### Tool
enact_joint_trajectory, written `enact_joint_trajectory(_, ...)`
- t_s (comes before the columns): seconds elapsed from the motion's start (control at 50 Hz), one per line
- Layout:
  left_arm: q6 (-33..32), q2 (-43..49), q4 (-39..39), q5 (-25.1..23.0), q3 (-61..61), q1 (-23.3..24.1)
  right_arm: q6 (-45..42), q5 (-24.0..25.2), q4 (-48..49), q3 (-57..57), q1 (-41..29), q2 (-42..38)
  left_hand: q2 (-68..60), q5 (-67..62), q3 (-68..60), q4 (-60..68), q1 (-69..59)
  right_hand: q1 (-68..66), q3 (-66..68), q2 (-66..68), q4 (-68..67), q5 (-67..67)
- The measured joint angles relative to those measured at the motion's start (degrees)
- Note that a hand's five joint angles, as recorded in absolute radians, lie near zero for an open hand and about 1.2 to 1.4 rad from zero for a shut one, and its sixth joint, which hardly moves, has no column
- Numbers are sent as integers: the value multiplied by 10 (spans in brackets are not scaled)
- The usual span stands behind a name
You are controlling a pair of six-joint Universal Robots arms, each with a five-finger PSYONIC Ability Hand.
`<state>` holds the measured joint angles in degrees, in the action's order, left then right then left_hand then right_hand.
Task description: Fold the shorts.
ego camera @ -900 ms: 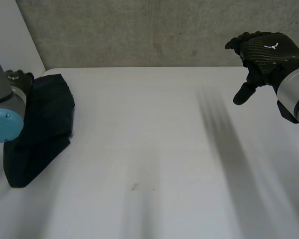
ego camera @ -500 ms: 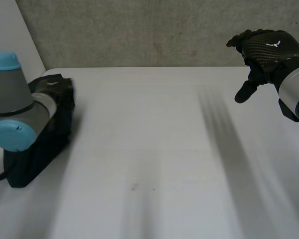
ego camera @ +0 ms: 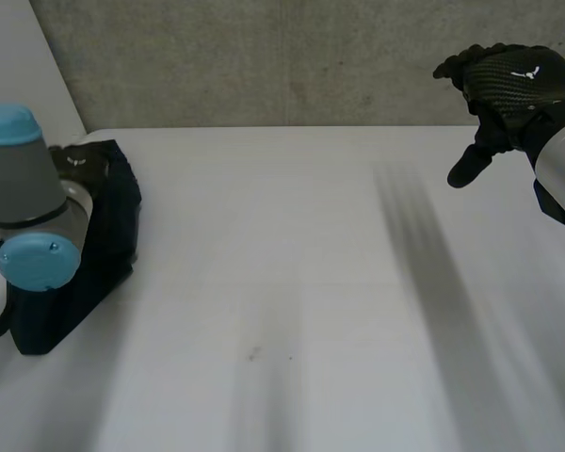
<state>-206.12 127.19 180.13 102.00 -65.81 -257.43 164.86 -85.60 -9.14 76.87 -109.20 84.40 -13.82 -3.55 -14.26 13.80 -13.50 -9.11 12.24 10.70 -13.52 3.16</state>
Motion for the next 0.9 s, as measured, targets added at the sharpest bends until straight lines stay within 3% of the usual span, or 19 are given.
enact_joint_trajectory(0.18, -12, 94, 0, -20, 61, -32, 0, 0, 1, 3, -3, -1, 1, 0, 0, 0, 0, 0, 0, 0, 0, 0)
enact_joint_trajectory(0.36, 13, 127, -1, -85, 99, -48, -1, 0, 4, 5, -5, -5, -23, -26, -20, 24, -29, 0, 0, 0, 0, 0)
enact_joint_trajectory(0.38, 17, 129, -1, -92, 101, -49, -1, 0, 4, 5, -5, -5, -135, -121, -131, 136, -154, 0, 0, 0, 0, 0)
enact_joint_trajectory(0.4, 17, 129, -1, -92, 101, -49, -1, 0, 4, 5, -5, -5, -135, -121, -131, 136, -154, 0, 0, 0, 0, 0)
enact_joint_trajectory(0.42, 26, 134, -3, -108, 107, -52, -1, 0, 4, 6, -6, -6, -306, -258, -289, 296, -320, 0, 0, 0, 0, 0)
enact_joint_trajectory(0.46, 33, 135, -5, -115, 109, -51, -1, 0, 5, 7, -6, -7, -500, -456, -486, 495, -465, 0, 0, 0, 0, 0)
enact_joint_trajectory(0.56, 50, 122, -16, -123, 106, -43, -1, 0, 6, 8, -6, -7, -544, -518, -521, 546, -478, 0, 0, 0, 0, 0)
enact_joint_trajectory(0.82, 235, -29, -60, -182, 45, 106, -1, -2, 9, 2, 0, -4, -547, -518, -539, 549, -479, 0, 0, 0, 0, 0)
enact_joint_trajectory(0.9, 293, -46, -54, -202, 41, 188, -1, -4, 9, -2, 2, -1, -547, -525, -540, 549, -485, 0, 0, 0, 0, 0)
